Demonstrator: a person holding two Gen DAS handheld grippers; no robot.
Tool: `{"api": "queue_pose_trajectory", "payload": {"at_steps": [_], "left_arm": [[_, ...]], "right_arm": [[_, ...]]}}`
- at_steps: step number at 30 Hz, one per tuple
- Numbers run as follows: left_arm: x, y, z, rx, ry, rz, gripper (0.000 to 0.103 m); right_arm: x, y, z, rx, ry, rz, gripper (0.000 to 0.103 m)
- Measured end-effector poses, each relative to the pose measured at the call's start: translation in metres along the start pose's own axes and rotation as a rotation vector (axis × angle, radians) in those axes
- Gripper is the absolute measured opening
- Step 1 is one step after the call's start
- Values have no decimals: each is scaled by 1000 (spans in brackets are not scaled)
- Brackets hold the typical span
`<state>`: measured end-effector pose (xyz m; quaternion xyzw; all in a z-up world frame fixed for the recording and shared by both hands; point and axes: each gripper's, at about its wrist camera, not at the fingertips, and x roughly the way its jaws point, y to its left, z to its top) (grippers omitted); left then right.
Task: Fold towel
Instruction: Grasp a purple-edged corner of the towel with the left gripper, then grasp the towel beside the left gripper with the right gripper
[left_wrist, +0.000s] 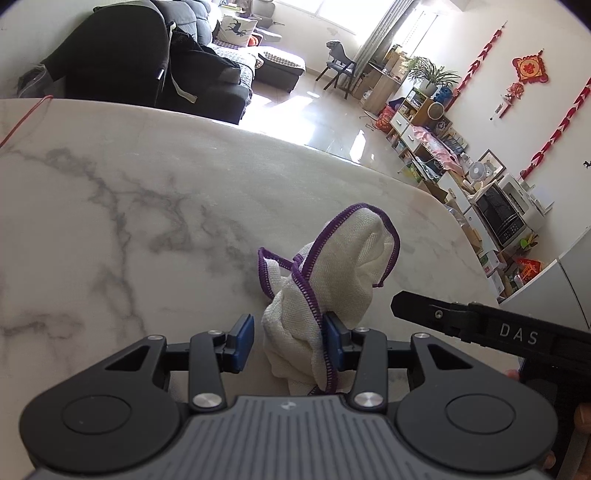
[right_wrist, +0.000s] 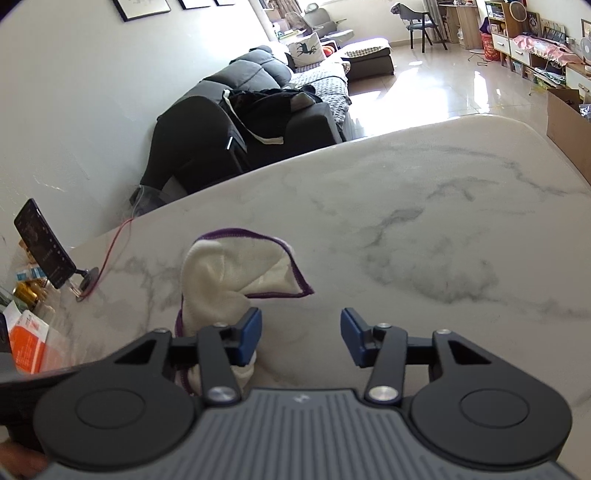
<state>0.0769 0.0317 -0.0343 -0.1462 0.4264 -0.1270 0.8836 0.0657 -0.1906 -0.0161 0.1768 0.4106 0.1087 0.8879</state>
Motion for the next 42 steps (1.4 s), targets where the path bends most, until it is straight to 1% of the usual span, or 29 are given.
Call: {"api": "queue_pose_trajectory", "payload": {"at_steps": [8,10,14,25,32,34,35,37,40,42], "left_arm": [[-6,-13,-14,75,-34,16,42],[-6,-15,-16,83,-34,16,42],[-9,-13,-20,99,-40,21,42],[-11,-16,-25,119,-49,29,42],[-11,-16,-25,120,-50,31,42],[-11,-16,-25,120,-50,32,42],[-11,-15,-26,120,-49,31,42],[-12,-15,-27,121,-49,31,42],[-11,-16,-26,123,-50,30,42],[-11,-16,-27,125,-53,34,45]], "right_arm": [[-1,15,12,34,12,9,54],[-1,18,15,43,15,11,55],[-1,26,21,60,21,16,59],[-2,46,37,107,37,28,59],[1,42,33,129,59,-23,59],[2,41,33,133,66,-28,58],[2,41,32,135,70,-29,55],[2,41,32,131,76,-31,53],[1,42,32,121,84,-35,48],[0,44,31,102,84,-41,45]]}}
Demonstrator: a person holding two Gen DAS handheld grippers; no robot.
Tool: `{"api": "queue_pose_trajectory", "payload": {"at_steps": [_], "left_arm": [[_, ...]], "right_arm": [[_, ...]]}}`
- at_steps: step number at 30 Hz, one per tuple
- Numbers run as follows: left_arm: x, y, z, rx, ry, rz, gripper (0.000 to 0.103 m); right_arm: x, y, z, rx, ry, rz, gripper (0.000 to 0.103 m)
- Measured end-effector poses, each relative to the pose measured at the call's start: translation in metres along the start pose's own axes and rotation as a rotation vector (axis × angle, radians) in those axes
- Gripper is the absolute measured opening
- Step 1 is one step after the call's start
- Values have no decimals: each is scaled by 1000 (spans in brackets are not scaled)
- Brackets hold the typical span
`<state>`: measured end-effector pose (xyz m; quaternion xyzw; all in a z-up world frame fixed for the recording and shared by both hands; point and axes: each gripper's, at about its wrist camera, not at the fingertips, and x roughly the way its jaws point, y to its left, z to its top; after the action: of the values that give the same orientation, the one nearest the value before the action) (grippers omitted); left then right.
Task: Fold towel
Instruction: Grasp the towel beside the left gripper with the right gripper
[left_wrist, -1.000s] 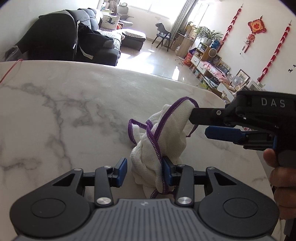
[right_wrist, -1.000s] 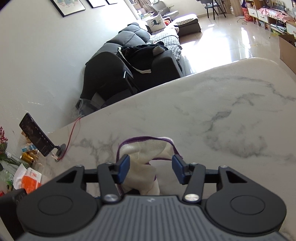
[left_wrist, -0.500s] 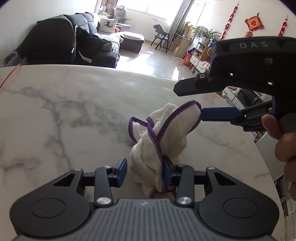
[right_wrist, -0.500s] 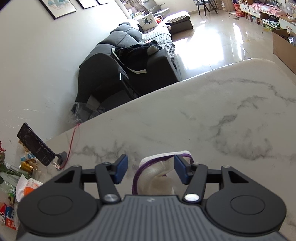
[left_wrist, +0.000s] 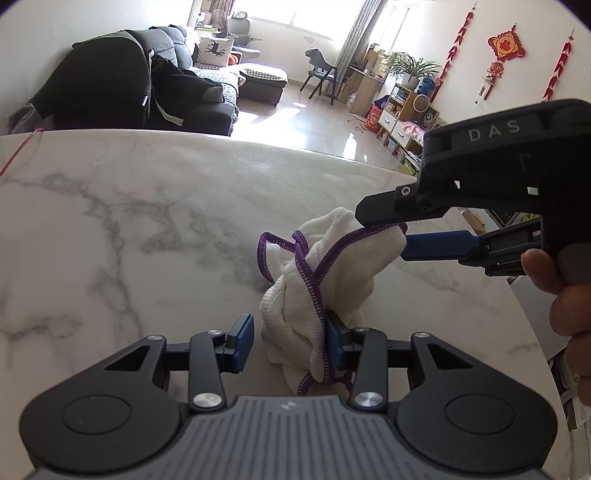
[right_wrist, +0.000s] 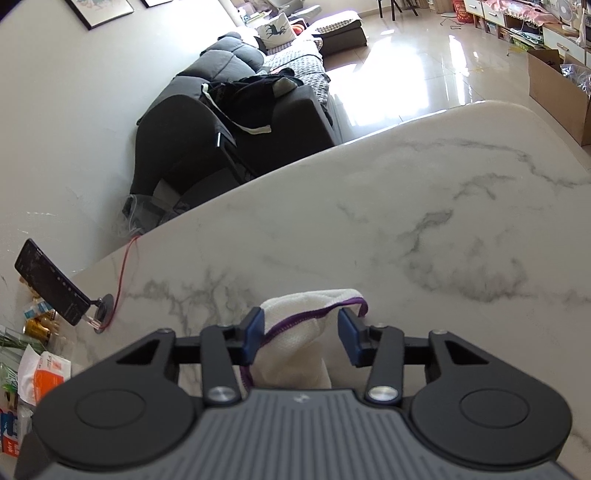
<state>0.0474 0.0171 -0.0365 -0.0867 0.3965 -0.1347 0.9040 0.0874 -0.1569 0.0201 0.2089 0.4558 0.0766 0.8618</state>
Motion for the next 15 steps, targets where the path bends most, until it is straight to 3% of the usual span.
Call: {"api": "queue_pose_trajectory", "payload": {"at_steps": [3,5,7,11,15], "left_arm": [[0,1,-1,1,-5,10,50],[0,1,-1,-1,-3,8,50],[-1,1,1,-2,4,5,49],[-5,2,4,5,22,-19,42],[-12,4,7,14,31,-45,38]], "right_arm": [[-2,4,-3,-33,-5,-11,39],[-3,7,-5,-54,-8,-18,26],[-4,10,-6,-76,-11,-26,18],[-6,16,-10,-120,-18,-40,10],[-10,22,-12,-175,-26,-52,9]]}}
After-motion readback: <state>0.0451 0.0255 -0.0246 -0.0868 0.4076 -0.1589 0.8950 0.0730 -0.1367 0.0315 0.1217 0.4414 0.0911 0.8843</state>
